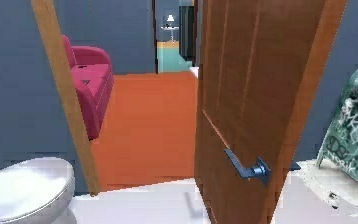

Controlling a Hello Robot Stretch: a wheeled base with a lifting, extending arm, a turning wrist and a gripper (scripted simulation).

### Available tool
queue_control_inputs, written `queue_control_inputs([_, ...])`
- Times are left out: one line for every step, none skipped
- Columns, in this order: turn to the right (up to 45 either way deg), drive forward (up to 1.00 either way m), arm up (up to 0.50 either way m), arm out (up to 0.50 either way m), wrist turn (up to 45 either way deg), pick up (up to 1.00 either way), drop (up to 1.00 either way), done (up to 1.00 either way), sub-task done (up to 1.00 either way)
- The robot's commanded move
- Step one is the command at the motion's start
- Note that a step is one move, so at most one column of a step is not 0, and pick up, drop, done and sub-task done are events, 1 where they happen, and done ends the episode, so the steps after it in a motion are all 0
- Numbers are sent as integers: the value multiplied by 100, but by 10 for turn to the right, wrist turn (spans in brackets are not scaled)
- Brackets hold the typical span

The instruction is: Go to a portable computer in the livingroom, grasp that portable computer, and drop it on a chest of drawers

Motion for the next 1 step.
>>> queue_control_inputs([-30,0,0,0,0,0,0,0,0])
